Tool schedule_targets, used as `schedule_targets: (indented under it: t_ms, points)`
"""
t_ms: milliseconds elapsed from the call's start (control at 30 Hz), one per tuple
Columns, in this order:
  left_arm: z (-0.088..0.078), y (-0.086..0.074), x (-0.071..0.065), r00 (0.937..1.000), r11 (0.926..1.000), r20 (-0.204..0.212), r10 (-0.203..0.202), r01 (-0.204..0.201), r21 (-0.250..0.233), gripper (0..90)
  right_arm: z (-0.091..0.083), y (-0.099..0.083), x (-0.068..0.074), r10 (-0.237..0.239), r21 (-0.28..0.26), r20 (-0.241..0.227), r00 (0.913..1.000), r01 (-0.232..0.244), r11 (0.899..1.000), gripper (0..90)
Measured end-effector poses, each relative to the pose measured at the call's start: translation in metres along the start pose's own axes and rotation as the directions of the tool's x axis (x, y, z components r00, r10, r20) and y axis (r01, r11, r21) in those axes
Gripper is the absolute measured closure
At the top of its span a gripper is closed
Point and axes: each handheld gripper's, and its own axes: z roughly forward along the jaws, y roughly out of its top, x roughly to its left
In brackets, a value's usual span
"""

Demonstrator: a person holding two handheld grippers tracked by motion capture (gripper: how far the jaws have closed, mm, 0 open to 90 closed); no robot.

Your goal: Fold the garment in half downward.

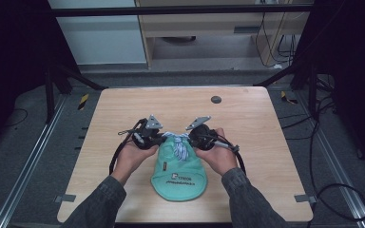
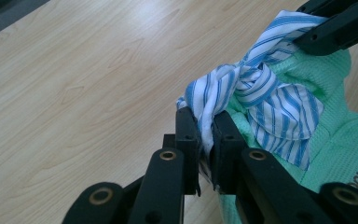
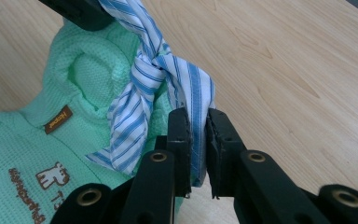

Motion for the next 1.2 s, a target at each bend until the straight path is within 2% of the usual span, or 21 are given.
schedule_targets:
  t_ms: [33, 200, 400, 433, 600, 700, 733, 767, 867, 1033, 1067, 1100, 1200]
  points:
    - [0.000, -0.002, -0.002, 0.9999, 0.9999, 0.004, 0.010, -0.010, 0.008, 82.8, 0.000, -0.001, 0.001, -0.003, 0.001, 0.000, 1.0000, 0.003, 1.000, 80.4]
    - [0.001, -0.005, -0.004, 0.9999, 0.9999, 0.010, 0.012, -0.012, 0.010, 83.2, 0.000, -0.003, 0.003, -0.008, 0.003, -0.003, 1.0000, 0.008, 1.000, 80.4]
    - [0.002, 0.001, 0.003, 0.9998, 0.9999, 0.014, -0.011, 0.011, 0.005, 84.6, 0.000, -0.001, -0.001, 0.004, 0.002, 0.003, 1.0000, -0.004, 1.000, 80.9]
    - [0.001, 0.004, 0.007, 0.9997, 0.9997, 0.013, -0.023, 0.023, -0.003, 84.6, -0.001, 0.003, -0.003, 0.005, -0.004, 0.006, 1.0000, -0.005, 1.000, 80.9]
    - [-0.003, 0.016, 0.015, 0.9995, 0.9993, 0.006, -0.031, 0.031, -0.019, 84.6, -0.005, 0.015, -0.012, 0.018, -0.017, 0.018, 0.9997, -0.018, 1.000, 80.9]
    - [-0.008, 0.032, 0.023, 0.9992, 0.9988, -0.020, -0.034, 0.033, -0.037, 84.4, -0.009, 0.027, -0.021, 0.024, -0.029, 0.036, 0.9991, -0.023, 0.999, 80.9]
    - [-0.008, 0.032, 0.023, 0.9992, 0.9988, -0.020, -0.034, 0.033, -0.037, 84.2, -0.009, 0.027, -0.021, 0.024, -0.029, 0.036, 0.9991, -0.023, 0.999, 80.9]
    - [-0.010, 0.040, 0.026, 0.9990, 0.9985, -0.034, -0.029, 0.027, -0.047, 83.9, -0.011, 0.034, -0.026, 0.034, -0.042, 0.046, 0.9983, -0.032, 0.999, 80.8]
    - [-0.016, 0.045, 0.024, 0.9991, 0.9977, -0.039, -0.017, 0.015, -0.066, 83.2, -0.014, 0.038, -0.029, 0.040, -0.059, 0.060, 0.9974, -0.037, 0.998, 80.4]
    - [-0.016, 0.029, 0.008, 0.9993, 0.9974, -0.034, 0.018, -0.020, -0.069, 83.2, -0.017, 0.020, -0.016, 0.006, -0.065, 0.061, 0.9981, -0.002, 0.998, 80.2]
    - [-0.016, 0.029, 0.008, 0.9993, 0.9974, -0.034, 0.018, -0.020, -0.069, 83.2, -0.017, 0.020, -0.016, 0.006, -0.065, 0.061, 0.9981, -0.002, 0.998, 80.2]
    - [-0.015, 0.021, 0.001, 0.9992, 0.9971, -0.030, 0.025, -0.027, -0.071, 83.2, -0.017, 0.011, -0.010, 0.006, -0.065, 0.053, 0.9986, -0.002, 0.998, 80.2]
    - [-0.014, 0.015, -0.004, 0.9993, 0.9968, -0.025, 0.028, -0.030, -0.075, 83.3, -0.016, 0.002, -0.005, 0.012, -0.070, 0.044, 0.9990, -0.009, 0.998, 80.2]
